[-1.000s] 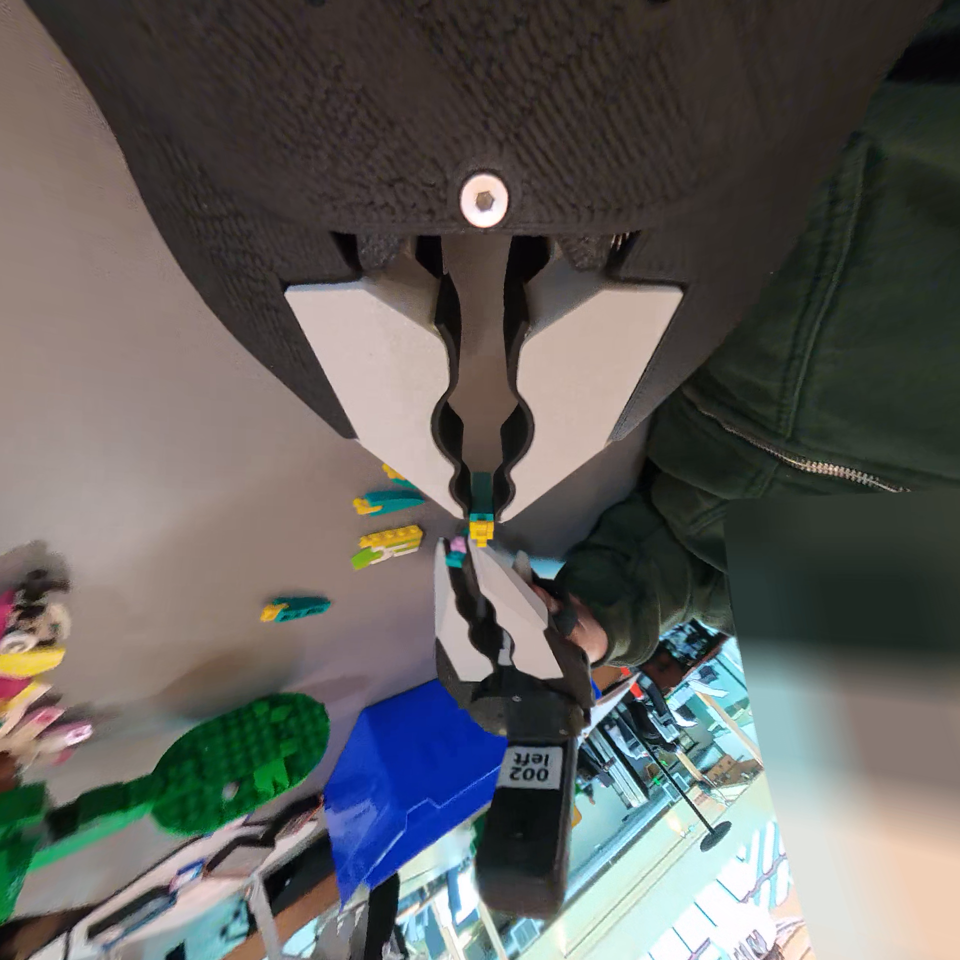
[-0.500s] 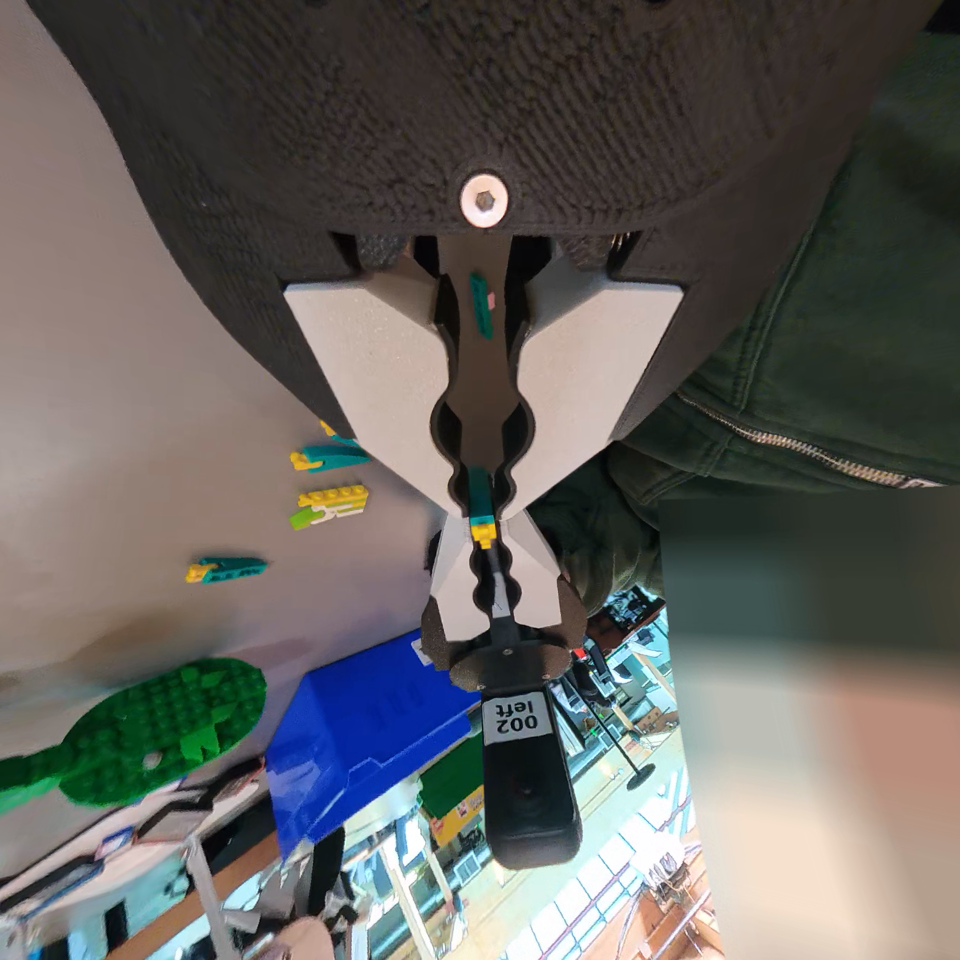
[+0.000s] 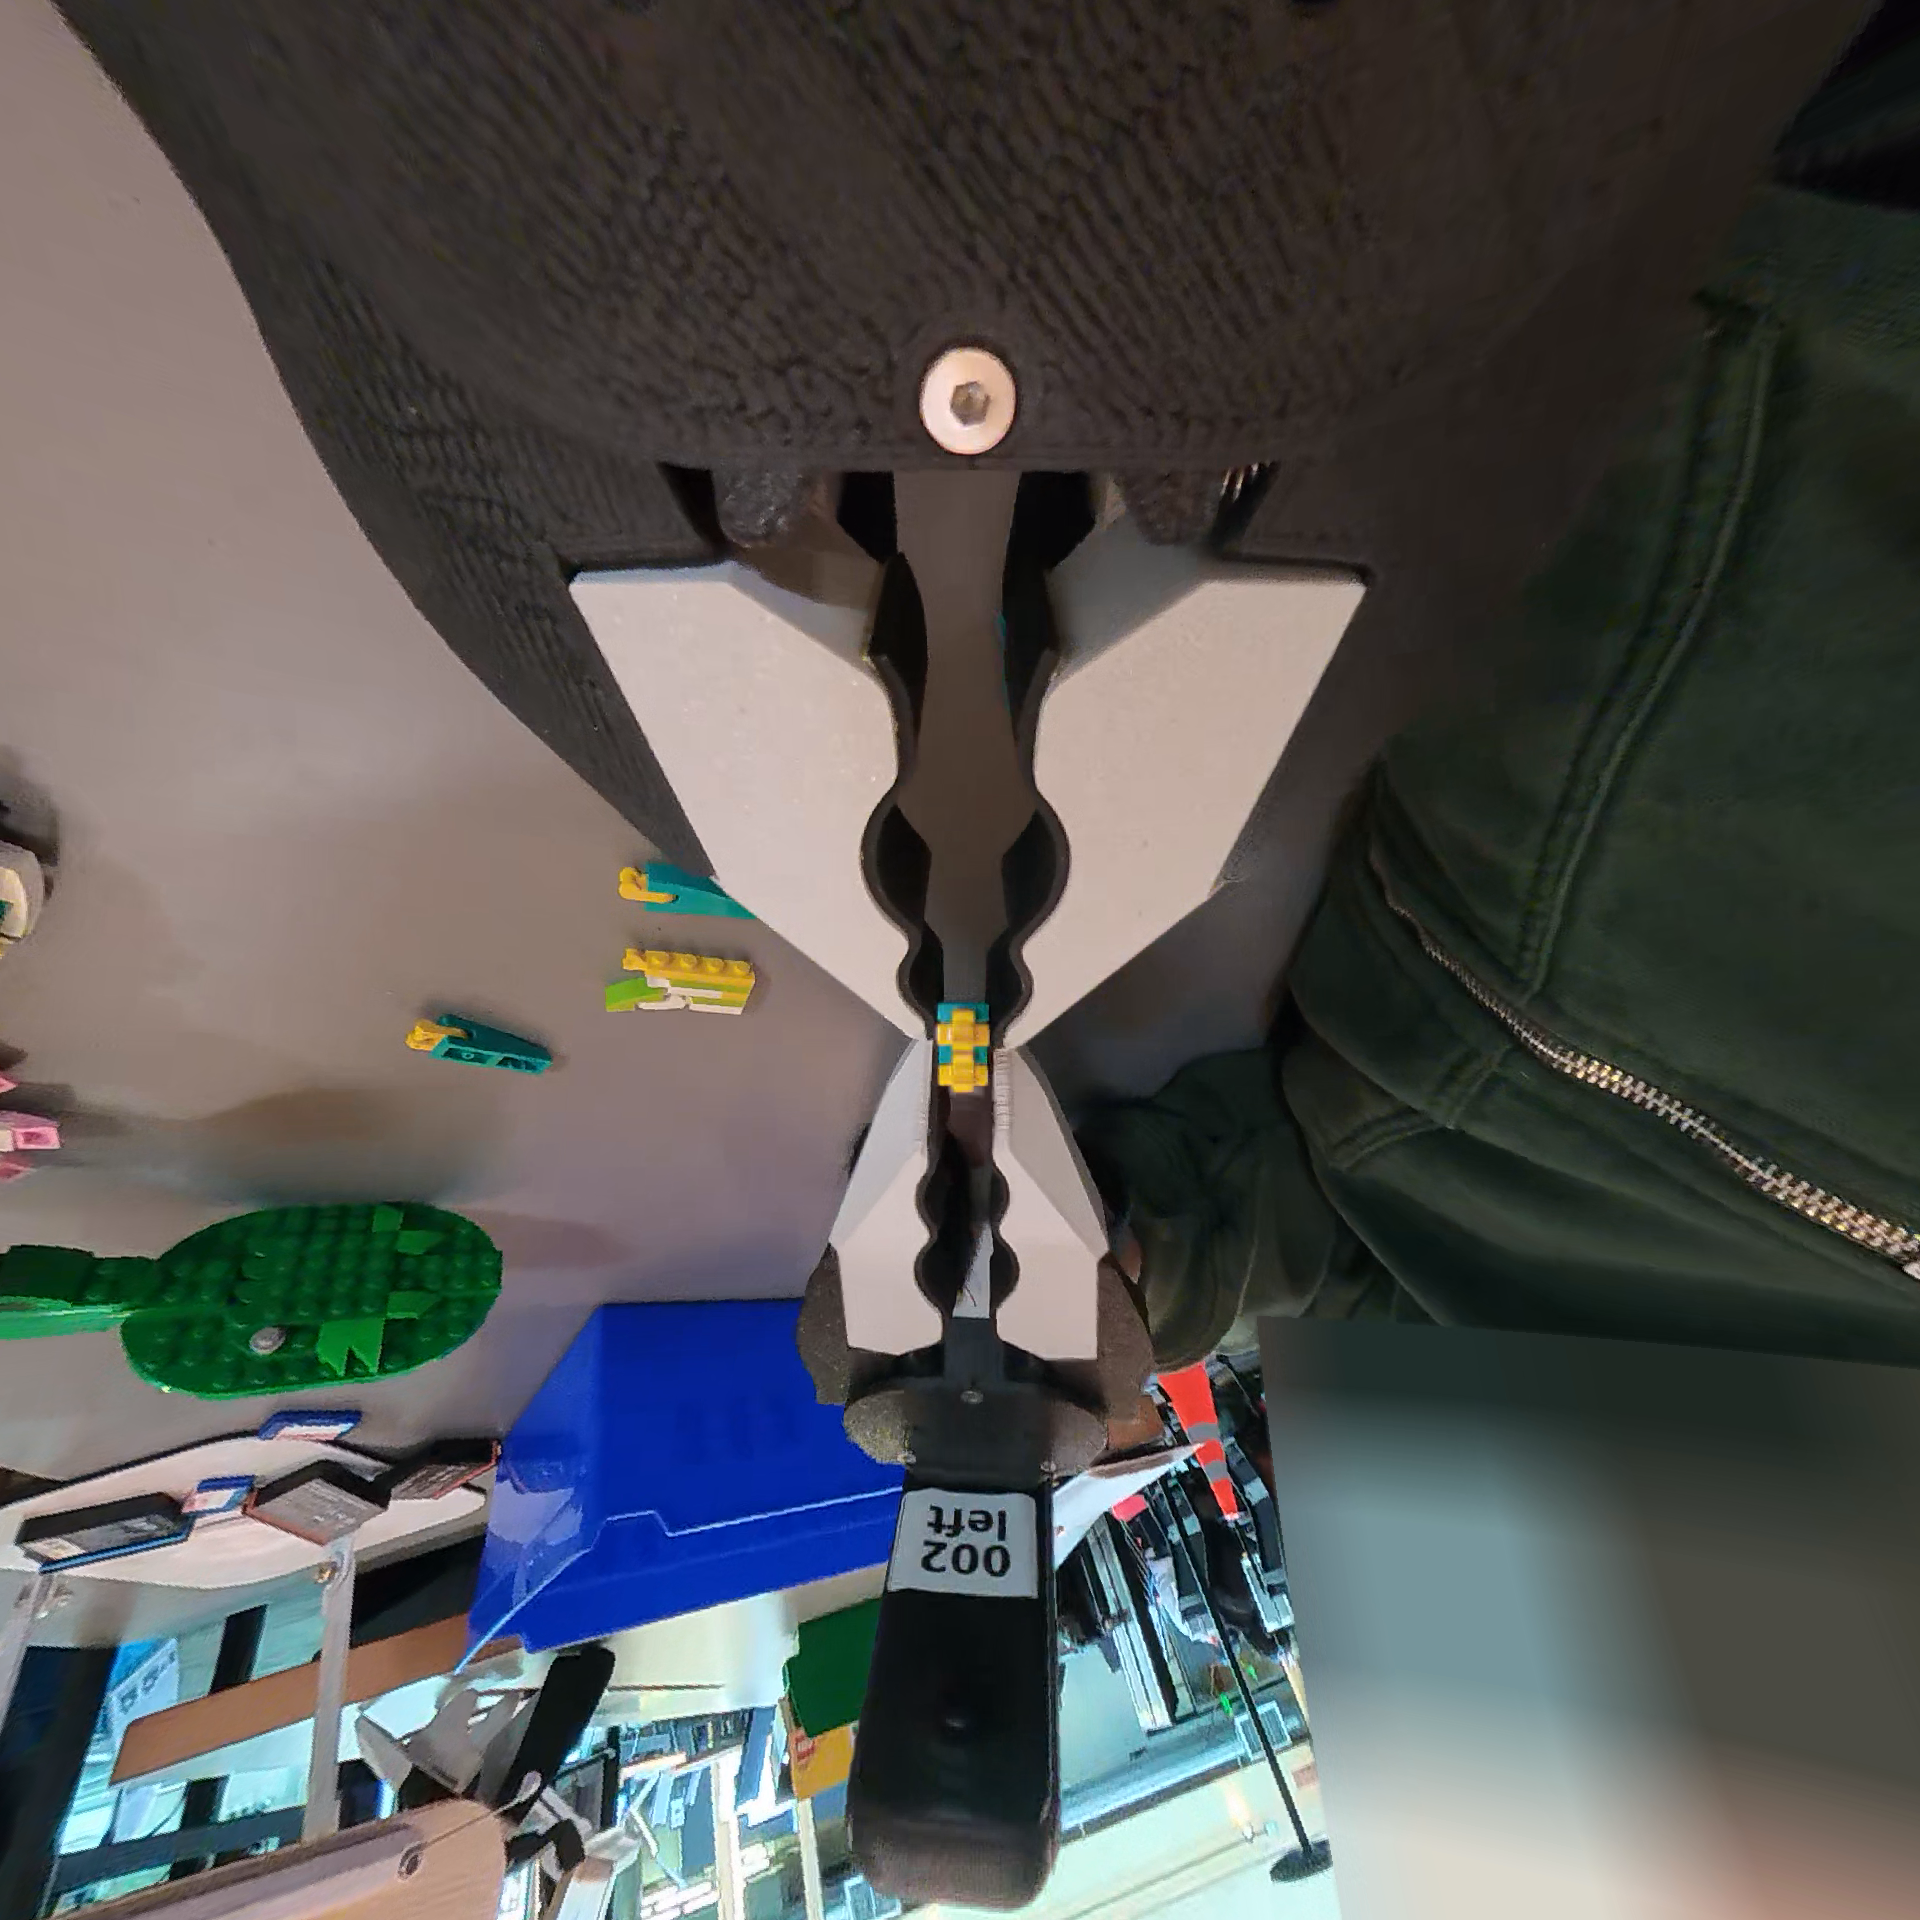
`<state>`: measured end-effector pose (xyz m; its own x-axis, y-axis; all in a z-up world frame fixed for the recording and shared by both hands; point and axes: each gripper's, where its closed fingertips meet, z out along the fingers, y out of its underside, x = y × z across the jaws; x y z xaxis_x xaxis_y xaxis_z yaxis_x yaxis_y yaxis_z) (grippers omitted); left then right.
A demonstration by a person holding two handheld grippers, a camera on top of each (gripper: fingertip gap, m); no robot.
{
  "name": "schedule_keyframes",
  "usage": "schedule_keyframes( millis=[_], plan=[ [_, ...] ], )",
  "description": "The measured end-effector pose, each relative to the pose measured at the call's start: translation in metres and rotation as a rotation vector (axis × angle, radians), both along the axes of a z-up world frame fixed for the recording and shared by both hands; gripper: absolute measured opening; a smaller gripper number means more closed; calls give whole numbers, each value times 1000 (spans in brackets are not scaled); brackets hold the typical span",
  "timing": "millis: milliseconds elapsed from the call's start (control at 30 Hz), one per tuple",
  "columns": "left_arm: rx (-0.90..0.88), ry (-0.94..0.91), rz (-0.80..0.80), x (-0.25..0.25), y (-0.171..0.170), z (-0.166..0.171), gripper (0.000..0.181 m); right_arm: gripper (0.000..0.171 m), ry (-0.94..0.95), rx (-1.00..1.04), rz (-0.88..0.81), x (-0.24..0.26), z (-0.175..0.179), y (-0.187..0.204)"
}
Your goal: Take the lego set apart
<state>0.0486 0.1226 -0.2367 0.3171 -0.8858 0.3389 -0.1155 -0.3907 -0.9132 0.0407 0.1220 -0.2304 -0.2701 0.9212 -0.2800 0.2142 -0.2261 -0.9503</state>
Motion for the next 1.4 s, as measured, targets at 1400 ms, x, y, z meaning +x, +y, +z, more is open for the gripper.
schedule_keyframes(
  millis=[1400],
  plan=[
    [336,620,100,-38,27,-62,6,5,-66,529,-202,8,-5,26]
  ],
)
